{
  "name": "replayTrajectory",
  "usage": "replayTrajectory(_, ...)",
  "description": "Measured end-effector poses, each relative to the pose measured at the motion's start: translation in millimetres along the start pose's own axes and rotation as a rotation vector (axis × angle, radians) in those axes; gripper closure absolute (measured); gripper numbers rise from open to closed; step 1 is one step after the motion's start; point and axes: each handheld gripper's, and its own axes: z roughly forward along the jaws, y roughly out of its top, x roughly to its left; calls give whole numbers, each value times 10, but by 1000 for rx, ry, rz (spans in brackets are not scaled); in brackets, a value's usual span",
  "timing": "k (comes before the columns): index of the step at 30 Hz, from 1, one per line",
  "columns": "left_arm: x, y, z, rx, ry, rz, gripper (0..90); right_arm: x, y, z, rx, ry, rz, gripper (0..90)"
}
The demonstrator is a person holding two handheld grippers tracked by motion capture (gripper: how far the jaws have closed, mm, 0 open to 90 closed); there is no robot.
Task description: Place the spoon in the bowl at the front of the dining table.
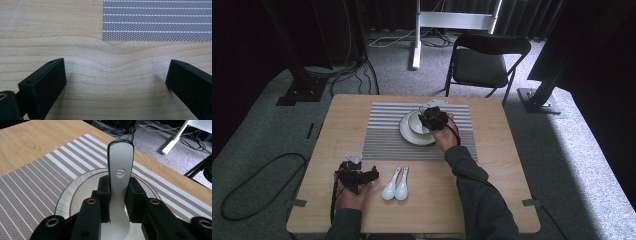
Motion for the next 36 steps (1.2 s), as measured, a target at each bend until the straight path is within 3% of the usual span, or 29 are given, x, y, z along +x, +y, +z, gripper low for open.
replayTrajectory(16, 0, 0, 0, 0, 0, 0, 34, -10, -48, 65, 14, 11, 23, 756)
replayTrajectory(36, -1, 0, 1, -2, 0, -2, 34, 75, -1, 128, 28, 16, -6, 756)
